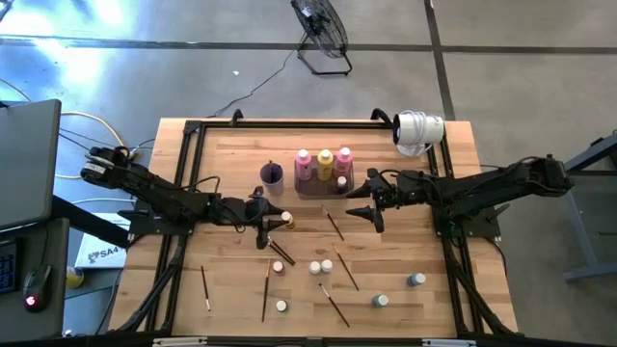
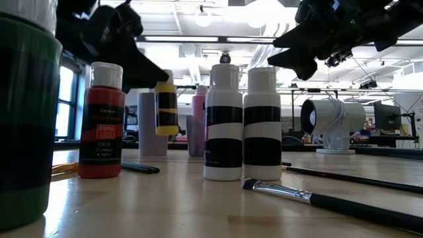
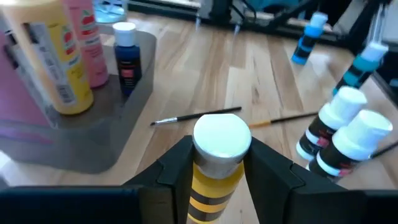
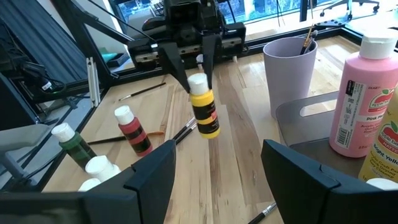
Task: Pick & Place Paint Supplies
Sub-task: Put the small yellow paint bottle into the gray bin
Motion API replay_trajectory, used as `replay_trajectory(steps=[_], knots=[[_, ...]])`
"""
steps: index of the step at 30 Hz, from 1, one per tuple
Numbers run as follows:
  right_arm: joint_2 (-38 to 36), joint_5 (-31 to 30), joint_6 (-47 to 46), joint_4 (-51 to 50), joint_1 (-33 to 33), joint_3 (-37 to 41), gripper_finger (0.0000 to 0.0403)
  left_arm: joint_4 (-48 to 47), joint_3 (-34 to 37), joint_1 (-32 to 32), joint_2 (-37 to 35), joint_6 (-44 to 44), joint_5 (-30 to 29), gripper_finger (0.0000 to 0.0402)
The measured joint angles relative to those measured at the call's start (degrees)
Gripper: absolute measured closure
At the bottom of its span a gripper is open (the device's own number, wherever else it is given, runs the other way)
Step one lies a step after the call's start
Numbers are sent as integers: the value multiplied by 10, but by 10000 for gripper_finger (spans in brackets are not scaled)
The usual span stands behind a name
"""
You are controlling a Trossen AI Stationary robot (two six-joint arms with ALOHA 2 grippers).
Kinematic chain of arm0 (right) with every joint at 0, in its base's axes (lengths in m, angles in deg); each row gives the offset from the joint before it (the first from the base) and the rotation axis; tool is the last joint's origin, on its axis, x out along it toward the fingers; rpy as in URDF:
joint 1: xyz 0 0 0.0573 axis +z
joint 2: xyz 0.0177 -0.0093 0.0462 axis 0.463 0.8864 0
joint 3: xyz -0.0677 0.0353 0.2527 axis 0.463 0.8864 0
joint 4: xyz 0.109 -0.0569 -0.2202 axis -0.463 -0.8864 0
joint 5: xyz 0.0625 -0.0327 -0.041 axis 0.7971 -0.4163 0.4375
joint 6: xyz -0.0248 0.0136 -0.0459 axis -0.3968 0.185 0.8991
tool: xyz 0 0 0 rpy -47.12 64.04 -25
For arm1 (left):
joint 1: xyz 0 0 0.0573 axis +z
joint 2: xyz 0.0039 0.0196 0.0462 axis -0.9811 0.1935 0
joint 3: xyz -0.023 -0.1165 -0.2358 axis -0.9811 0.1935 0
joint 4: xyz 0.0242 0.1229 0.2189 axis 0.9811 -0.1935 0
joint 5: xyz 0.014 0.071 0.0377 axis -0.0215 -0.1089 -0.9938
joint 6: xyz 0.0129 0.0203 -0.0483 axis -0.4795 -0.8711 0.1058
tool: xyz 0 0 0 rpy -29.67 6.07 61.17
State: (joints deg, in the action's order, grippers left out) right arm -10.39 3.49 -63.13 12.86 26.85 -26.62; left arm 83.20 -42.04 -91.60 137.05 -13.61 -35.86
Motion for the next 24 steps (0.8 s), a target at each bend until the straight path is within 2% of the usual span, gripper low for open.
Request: replay_trajectory(steps=[4,7,10,13,16,24], knots=[[-9,0,0,-1,0,0,175,-85,-54,0,0,-15,-15,279],[-28,0,0,-15,0,0,175,-126,-90,0,0,-31,-64,279],[-55,-12,2,-59,0,0,175,-126,-112,7,0,-59,-105,279],[-79,-36,4,-94,0,0,175,-109,-129,31,0,-70,-107,279],[-94,-49,4,-110,0,0,175,-88,-135,73,0,-69,-80,279],[-100,-47,17,-116,0,0,175,-17,-135,179,9,-47,75,279]])
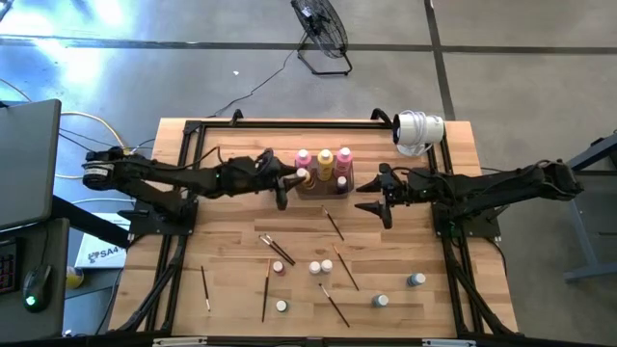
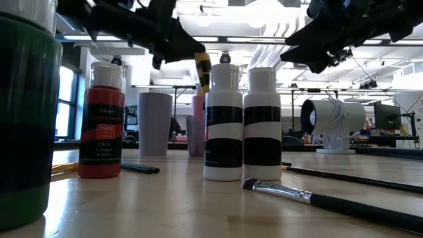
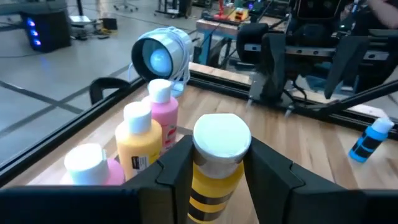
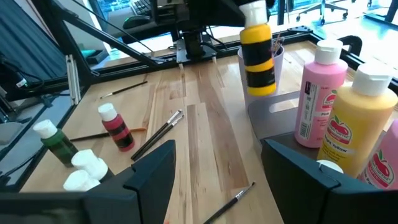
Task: Pick & Place Paint Supplies
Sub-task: Put the small yellow paint bottle into the gray bin
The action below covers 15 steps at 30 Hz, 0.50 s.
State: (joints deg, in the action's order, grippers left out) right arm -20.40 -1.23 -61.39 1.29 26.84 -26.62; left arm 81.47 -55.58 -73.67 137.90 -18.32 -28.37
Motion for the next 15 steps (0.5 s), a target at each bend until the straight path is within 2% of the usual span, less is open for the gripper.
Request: replay_trajectory(steps=[6,15], knots=[[0,0,0,-1,0,0,175,11,-18,12,44,14,26,279],[0,-26,-3,-35,0,0,175,-22,-100,34,143,19,29,279]])
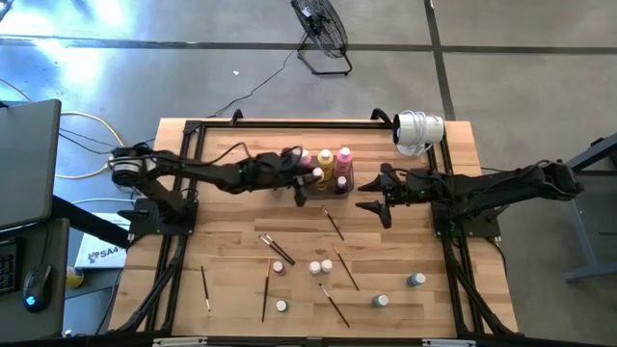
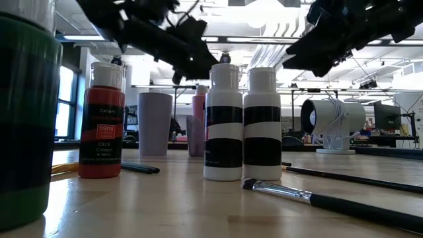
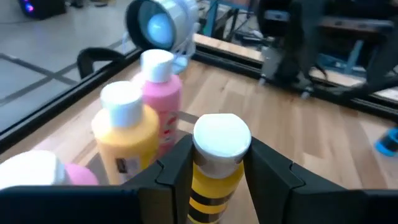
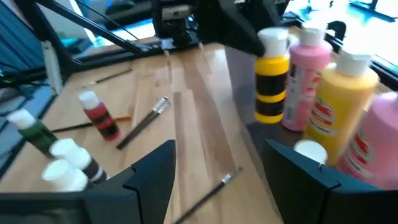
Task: Pick & Place Paint Supplies
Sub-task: Put the small yellow paint bottle into the gray bin
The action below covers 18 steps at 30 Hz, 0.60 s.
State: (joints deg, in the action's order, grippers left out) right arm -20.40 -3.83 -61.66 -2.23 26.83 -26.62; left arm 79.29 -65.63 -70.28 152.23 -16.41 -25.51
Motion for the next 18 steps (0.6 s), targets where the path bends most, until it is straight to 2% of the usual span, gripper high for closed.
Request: replay_trajectory(steps=[10,18], knots=[[0,-2,2,-37,0,0,177,5,-32,20,54,22,34,279],[-13,23,25,-38,0,0,223,6,-32,19,59,25,34,279]])
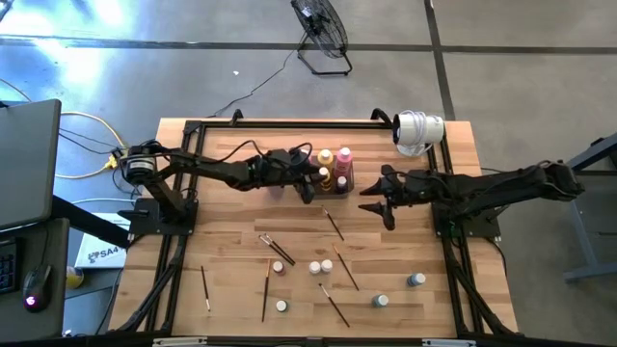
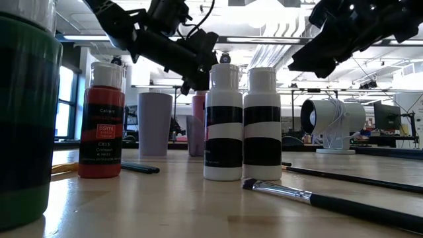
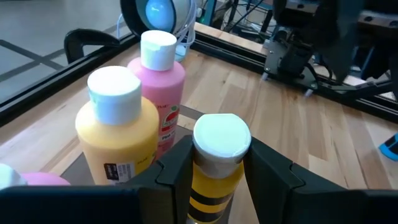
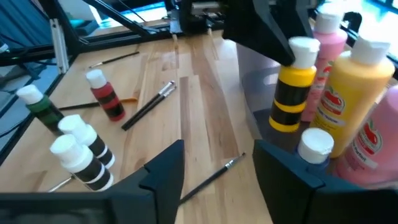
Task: Pick & Place Paint Supplies
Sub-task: Put the small yellow paint bottle into the gray bin
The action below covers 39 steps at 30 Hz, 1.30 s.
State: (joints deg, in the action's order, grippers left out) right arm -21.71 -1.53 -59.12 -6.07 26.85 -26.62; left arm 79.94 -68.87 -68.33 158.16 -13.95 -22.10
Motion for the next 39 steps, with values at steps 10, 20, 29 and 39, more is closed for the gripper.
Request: replay_trajectory(steps=[10,20,29,39], knots=[[-20,6,7,-11,0,0,284,10,0,11,19,0,-7,279],[-20,6,5,-13,0,0,297,38,-13,11,55,11,-5,279],[-20,5,5,-13,0,0,297,12,-16,-25,55,-8,-86,281],[-19,6,4,-13,0,0,297,21,-16,-70,55,-9,-220,284]])
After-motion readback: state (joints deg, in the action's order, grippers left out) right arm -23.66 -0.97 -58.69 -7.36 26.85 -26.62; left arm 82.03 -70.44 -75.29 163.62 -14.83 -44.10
